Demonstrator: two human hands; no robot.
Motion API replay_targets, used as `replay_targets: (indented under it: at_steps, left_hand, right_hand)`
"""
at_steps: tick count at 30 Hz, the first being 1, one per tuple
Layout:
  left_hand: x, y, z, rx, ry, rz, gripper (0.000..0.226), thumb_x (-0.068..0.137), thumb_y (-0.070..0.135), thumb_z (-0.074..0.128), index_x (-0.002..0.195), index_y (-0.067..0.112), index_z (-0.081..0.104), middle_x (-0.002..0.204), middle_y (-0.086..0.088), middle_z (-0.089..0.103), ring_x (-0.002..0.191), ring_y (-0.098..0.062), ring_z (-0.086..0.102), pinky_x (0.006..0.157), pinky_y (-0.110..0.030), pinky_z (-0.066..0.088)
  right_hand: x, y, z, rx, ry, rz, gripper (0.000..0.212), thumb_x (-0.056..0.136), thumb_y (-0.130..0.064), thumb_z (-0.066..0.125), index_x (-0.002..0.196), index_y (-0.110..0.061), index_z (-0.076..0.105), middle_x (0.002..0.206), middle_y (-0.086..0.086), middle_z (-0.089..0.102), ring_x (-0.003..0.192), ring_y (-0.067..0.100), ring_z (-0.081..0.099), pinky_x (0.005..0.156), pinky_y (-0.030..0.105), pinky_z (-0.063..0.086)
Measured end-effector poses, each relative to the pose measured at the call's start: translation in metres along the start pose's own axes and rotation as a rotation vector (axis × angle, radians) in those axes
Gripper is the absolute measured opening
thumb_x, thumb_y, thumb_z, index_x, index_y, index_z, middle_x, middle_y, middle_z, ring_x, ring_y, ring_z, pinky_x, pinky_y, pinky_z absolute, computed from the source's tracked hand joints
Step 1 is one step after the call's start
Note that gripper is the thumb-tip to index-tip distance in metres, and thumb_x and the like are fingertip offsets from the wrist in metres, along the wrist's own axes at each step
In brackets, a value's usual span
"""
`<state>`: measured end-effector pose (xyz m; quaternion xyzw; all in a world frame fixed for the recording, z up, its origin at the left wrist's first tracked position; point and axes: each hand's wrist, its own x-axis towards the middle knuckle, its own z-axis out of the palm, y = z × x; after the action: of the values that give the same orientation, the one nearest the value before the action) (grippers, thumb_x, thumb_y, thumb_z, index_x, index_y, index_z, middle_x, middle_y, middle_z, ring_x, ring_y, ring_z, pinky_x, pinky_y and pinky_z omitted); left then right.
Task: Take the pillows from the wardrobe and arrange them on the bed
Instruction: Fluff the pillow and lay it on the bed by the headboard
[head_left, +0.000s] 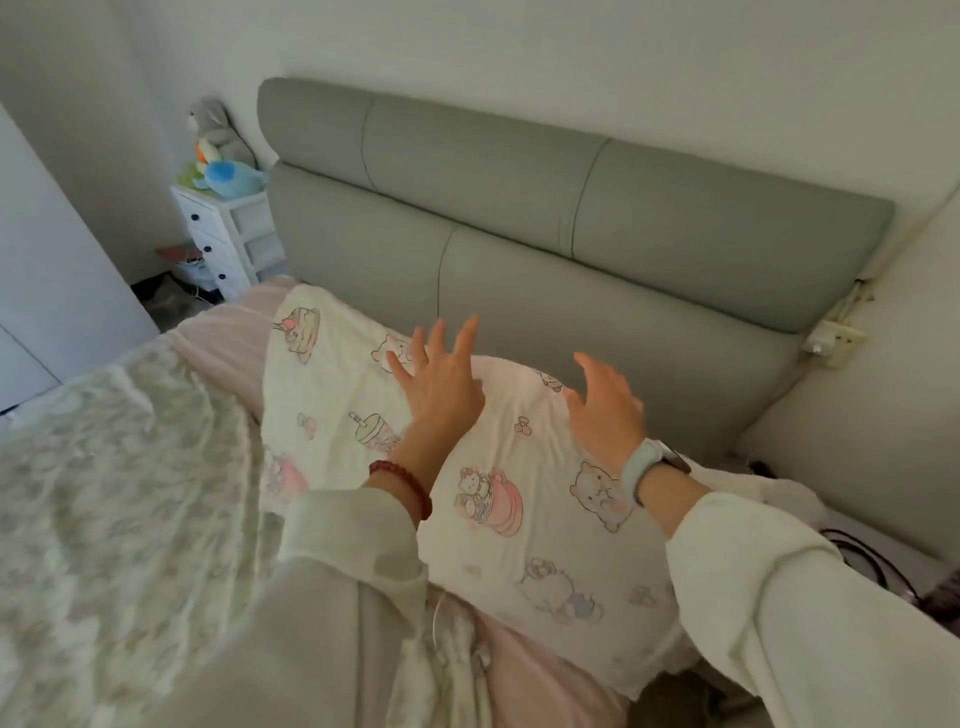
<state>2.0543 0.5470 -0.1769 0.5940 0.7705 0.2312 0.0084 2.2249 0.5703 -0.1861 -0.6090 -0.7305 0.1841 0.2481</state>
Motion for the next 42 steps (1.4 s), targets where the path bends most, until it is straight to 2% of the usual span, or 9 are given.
replay_targets:
  at_steps: [9, 14, 19, 23, 28, 31, 35, 39, 42]
  left_hand:
    - [-0.064, -0.039, 0.134, -0.228, -0.277, -0.363, 0.052, 0.092, 0.025, 0.045, 0.14, 0.021, 0.024, 0.152, -0.012, 0.019, 0.138, -0.032, 0.015, 0.111, -0.053, 0.018]
    - [-0.082, -0.052, 0.193, -0.467, -0.294, -0.726, 0.067, 0.089, 0.03, 0.051, 0.143, 0.017, 0.012, 0.152, -0.019, 0.007, 0.137, -0.037, 0.013, 0.107, -0.051, 0.023]
    - [-0.071, -0.063, 0.261, -0.462, -0.235, -1.055, 0.089, 0.079, 0.049, 0.059, 0.143, 0.028, 0.0, 0.153, -0.017, -0.007, 0.139, -0.037, 0.0, 0.112, -0.056, 0.014]
    - [-0.053, -0.08, 0.299, -0.523, -0.07, -1.269, 0.1, 0.067, 0.064, 0.062, 0.14, 0.037, 0.0, 0.149, -0.012, 0.006, 0.134, -0.035, 0.022, 0.107, -0.051, 0.029]
    - [-0.059, -0.092, 0.321, -0.666, 0.095, -1.296, 0.102, 0.066, 0.051, 0.073, 0.14, 0.039, 0.003, 0.148, -0.007, 0.023, 0.124, -0.025, 0.037, 0.093, -0.034, 0.033]
    - [-0.053, -0.092, 0.321, -0.702, 0.166, -1.26, 0.102, 0.065, 0.048, 0.075, 0.139, 0.04, 0.005, 0.143, -0.005, 0.03, 0.12, -0.022, 0.039, 0.093, -0.032, 0.031]
    - [-0.032, -0.082, 0.306, -0.505, 0.238, -1.195, 0.09, 0.063, 0.056, 0.06, 0.135, 0.047, 0.008, 0.137, 0.001, 0.028, 0.123, -0.023, 0.038, 0.103, -0.049, 0.037]
    - [-0.012, -0.082, 0.287, -0.548, 0.359, -1.067, 0.077, 0.07, 0.048, 0.057, 0.134, 0.045, 0.015, 0.124, 0.007, 0.028, 0.113, -0.015, 0.038, 0.103, -0.045, 0.037]
    - [0.011, -0.094, 0.283, -0.533, 0.211, -1.063, 0.08, 0.073, 0.052, 0.057, 0.138, 0.039, 0.014, 0.141, -0.004, 0.027, 0.125, -0.026, 0.039, 0.103, -0.037, 0.034]
  right_hand:
    - [-0.013, 0.112, 0.098, -0.005, -0.504, 0.171, 0.04, 0.094, -0.016, 0.038, 0.134, -0.012, 0.035, 0.139, 0.018, 0.04, 0.127, 0.032, 0.037, 0.105, 0.046, 0.034]
    - [0.027, 0.15, 0.132, -0.036, -0.486, 0.081, 0.035, 0.093, -0.015, 0.039, 0.128, -0.011, 0.042, 0.133, 0.016, 0.046, 0.122, 0.032, 0.041, 0.102, 0.045, 0.037]
    - [0.086, 0.181, 0.187, -0.199, -0.482, -0.089, 0.041, 0.092, -0.023, 0.042, 0.131, -0.013, 0.037, 0.137, 0.015, 0.04, 0.128, 0.031, 0.032, 0.104, 0.047, 0.033]
    - [0.148, 0.199, 0.227, -0.328, -0.438, -0.203, 0.051, 0.089, -0.036, 0.044, 0.135, -0.017, 0.03, 0.141, 0.016, 0.033, 0.132, 0.032, 0.025, 0.108, 0.053, 0.024]
    - [0.224, 0.21, 0.259, -0.215, -0.58, -0.026, 0.065, 0.083, -0.056, 0.044, 0.132, -0.016, 0.028, 0.138, 0.015, 0.043, 0.125, 0.036, 0.04, 0.101, 0.051, 0.032]
    - [0.233, 0.211, 0.265, -0.195, -0.641, 0.111, 0.06, 0.082, -0.057, 0.046, 0.12, -0.011, 0.046, 0.124, 0.017, 0.056, 0.111, 0.038, 0.051, 0.099, 0.05, 0.037]
    - [0.228, 0.193, 0.252, -0.057, -0.419, 0.018, 0.035, 0.09, -0.032, 0.046, 0.1, 0.0, 0.054, 0.104, 0.025, 0.064, 0.094, 0.041, 0.057, 0.087, 0.047, 0.044]
    - [0.233, 0.179, 0.233, 0.02, -0.193, -0.095, 0.03, 0.091, -0.027, 0.046, 0.087, 0.002, 0.052, 0.089, 0.026, 0.063, 0.081, 0.04, 0.058, 0.078, 0.046, 0.044]
    - [0.252, 0.182, 0.226, -0.062, -0.222, -0.079, 0.034, 0.09, -0.034, 0.047, 0.098, -0.002, 0.052, 0.102, 0.023, 0.06, 0.094, 0.039, 0.054, 0.086, 0.048, 0.04]
